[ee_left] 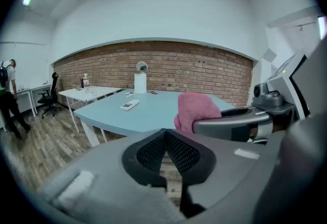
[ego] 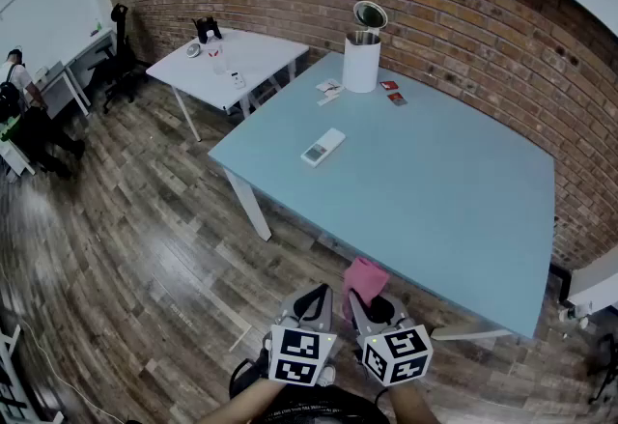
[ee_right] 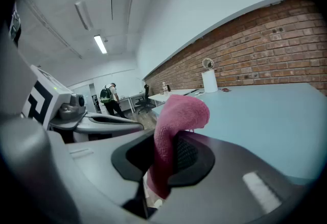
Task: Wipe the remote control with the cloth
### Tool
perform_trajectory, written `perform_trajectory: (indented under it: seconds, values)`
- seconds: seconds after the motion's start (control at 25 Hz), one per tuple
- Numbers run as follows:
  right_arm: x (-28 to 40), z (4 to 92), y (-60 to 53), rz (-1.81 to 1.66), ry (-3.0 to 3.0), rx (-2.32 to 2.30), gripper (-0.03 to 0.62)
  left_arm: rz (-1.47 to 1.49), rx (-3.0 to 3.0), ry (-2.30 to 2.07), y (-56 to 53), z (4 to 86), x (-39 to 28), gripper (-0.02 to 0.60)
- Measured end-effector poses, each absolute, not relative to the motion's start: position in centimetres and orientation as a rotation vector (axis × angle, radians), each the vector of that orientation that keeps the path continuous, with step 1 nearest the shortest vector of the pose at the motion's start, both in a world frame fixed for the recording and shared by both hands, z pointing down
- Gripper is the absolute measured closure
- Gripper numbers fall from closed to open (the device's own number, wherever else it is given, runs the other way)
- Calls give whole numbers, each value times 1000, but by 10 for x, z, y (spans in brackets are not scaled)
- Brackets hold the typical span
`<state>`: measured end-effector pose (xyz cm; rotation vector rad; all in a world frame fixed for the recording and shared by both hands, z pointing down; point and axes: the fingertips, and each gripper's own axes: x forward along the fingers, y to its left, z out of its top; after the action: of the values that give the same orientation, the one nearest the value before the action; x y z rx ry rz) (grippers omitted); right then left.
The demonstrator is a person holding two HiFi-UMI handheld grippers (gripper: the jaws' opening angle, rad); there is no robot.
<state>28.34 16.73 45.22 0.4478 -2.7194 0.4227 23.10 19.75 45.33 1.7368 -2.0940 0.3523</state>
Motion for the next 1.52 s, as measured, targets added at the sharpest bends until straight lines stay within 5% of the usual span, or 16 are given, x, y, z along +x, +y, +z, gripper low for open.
perform_trajectory:
  seconds: [0.68,1.52]
  values:
    - [267,467,149,402,-2683,396,528,331,1732,-2078,167,465,214,580]
    - [135,478,64,395,-2580,464,528,326,1793,-1991,86,483,72,580]
